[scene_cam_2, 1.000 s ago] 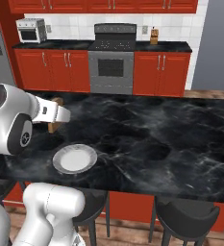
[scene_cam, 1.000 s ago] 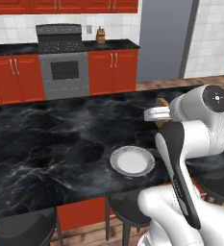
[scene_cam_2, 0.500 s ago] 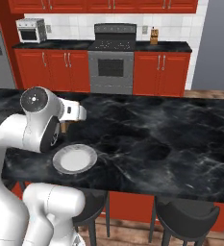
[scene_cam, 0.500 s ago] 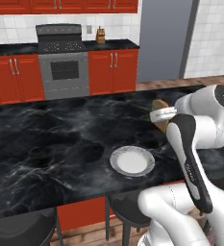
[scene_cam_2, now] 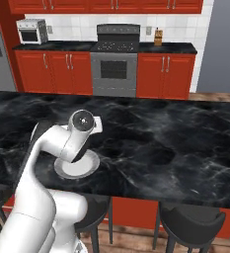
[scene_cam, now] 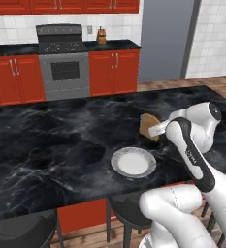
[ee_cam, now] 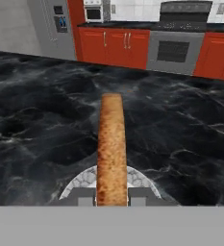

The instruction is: Start the toaster. Once the lever pops up, take the bread to the plate on the dining counter.

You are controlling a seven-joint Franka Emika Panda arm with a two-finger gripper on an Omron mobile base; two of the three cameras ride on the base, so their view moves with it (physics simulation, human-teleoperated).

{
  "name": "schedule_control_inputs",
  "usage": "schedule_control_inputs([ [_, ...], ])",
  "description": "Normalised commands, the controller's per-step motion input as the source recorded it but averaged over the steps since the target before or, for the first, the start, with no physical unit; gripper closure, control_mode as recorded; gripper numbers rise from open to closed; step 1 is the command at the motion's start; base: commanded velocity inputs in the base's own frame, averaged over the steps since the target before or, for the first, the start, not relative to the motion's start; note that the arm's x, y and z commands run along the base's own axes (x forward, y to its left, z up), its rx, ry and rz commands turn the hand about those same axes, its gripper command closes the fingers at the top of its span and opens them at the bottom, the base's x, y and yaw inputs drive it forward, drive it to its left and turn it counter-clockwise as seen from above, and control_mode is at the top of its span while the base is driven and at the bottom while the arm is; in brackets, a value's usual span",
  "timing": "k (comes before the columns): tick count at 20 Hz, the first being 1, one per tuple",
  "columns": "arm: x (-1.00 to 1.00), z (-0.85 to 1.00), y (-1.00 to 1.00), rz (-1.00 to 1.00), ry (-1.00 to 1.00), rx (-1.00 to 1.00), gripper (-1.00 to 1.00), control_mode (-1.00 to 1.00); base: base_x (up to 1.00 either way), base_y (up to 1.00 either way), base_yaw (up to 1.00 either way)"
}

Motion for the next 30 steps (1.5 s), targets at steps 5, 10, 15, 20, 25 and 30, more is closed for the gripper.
schedule_control_inputs([
  [5,0.74,-0.67,0.0,0.12,0.04,0.02,1.0,-1.0,0.0,0.0,0.0],
  [10,0.6,-0.66,0.15,0.02,0.11,0.01,1.0,-1.0,0.0,0.0,0.0],
  [15,0.49,-0.71,0.09,0.02,0.11,0.03,1.0,-1.0,0.0,0.0,0.0],
  [20,0.42,-0.74,0.01,0.03,0.01,0.03,1.0,-1.0,0.0,0.0,0.0],
  [25,0.35,-0.59,0.0,0.03,0.0,0.03,1.0,-1.0,0.0,0.0,0.0],
  [30,0.01,-0.09,0.05,0.01,0.0,0.0,1.0,-1.0,0.0,0.0,0.0],
])
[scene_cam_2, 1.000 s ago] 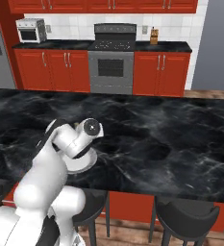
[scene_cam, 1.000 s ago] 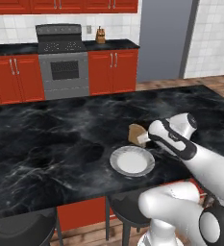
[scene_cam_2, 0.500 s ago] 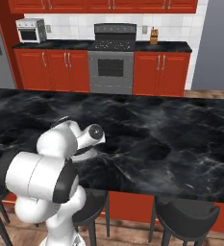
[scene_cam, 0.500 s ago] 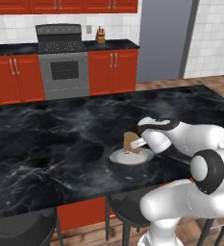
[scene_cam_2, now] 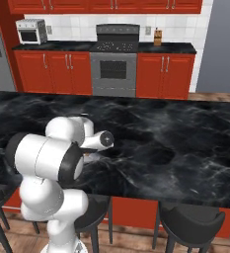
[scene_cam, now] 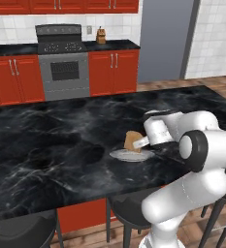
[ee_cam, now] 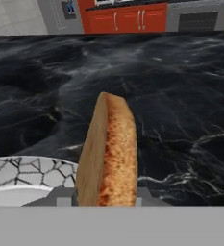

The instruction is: Start the toaster. Once the lever pops up, take the bread to the plate on the dining counter.

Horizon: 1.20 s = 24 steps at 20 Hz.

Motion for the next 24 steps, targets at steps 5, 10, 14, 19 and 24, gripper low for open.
schedule_control_inputs([
  [5,-0.12,0.01,0.25,0.0,0.0,0.0,1.0,-1.0,0.0,0.0,0.0],
  [10,-0.08,0.14,0.37,0.0,0.01,0.0,1.0,-1.0,0.0,0.0,0.0],
  [14,-0.04,0.22,0.27,0.0,0.03,0.0,1.0,-1.0,0.0,0.0,0.0],
  [19,-0.19,0.2,0.06,0.0,0.02,0.0,1.0,-1.0,0.0,0.0,0.0],
  [24,-0.19,0.02,-0.12,0.0,0.0,0.0,1.0,-1.0,0.0,0.0,0.0],
])
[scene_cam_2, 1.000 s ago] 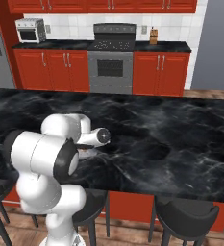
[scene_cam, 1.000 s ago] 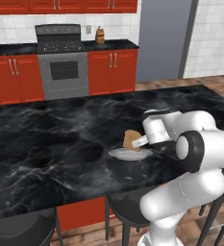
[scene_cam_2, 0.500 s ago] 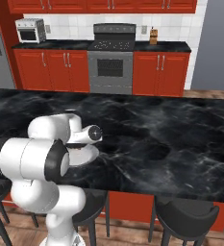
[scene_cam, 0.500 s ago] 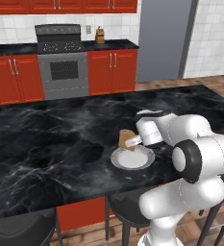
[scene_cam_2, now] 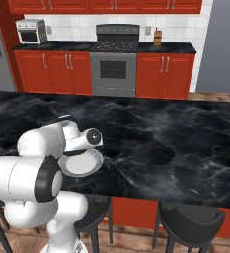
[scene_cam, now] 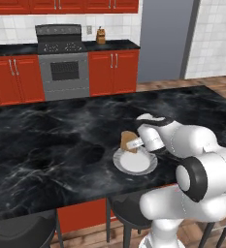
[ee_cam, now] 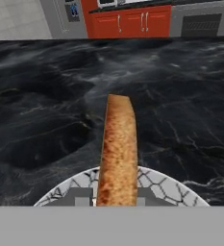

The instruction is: Start the toaster. Once the lever pops up, take the bread to the plate on the dining counter.

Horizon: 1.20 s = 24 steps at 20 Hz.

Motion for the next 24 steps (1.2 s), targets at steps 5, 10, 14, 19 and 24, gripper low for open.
schedule_control_inputs([
  [5,-0.27,0.03,-0.21,0.0,0.0,0.0,1.0,-1.0,0.0,0.0,0.0],
  [10,-0.31,0.0,-0.16,0.0,0.0,0.0,1.0,-1.0,0.0,0.0,0.0],
  [14,-0.04,-0.01,-0.18,0.0,0.0,0.0,1.0,-1.0,0.0,0.0,0.0],
  [19,0.0,-0.16,-0.08,0.0,0.0,0.0,1.0,-1.0,0.0,0.0,0.0],
  [24,-0.09,-0.34,-0.01,0.0,0.01,0.0,1.0,-1.0,0.0,0.0,0.0],
])
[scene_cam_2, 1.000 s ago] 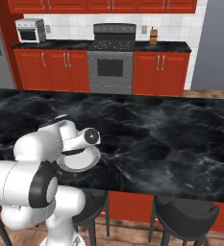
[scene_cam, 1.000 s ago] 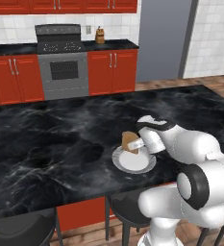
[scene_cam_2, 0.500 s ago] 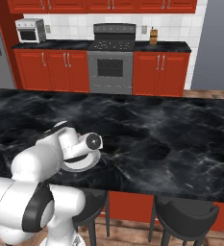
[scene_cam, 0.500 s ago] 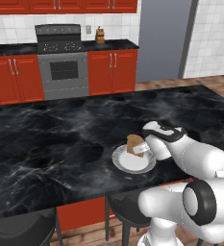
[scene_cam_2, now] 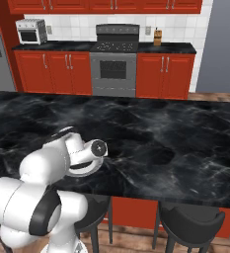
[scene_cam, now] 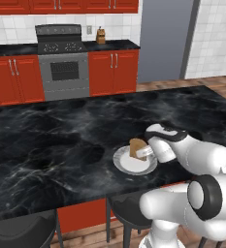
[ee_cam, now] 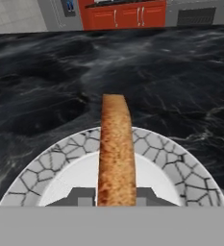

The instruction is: Start the toaster. Once the lever pops up, take the bread to the plate on the dining counter.

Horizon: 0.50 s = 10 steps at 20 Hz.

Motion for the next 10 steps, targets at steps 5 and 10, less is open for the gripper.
schedule_control_inputs([
  [5,-0.05,-0.34,0.0,0.0,0.0,0.0,1.0,-1.0,0.0,0.0,0.0],
  [10,-0.09,-0.07,0.0,0.0,-0.04,0.0,-1.0,-1.0,0.0,0.0,0.0],
])
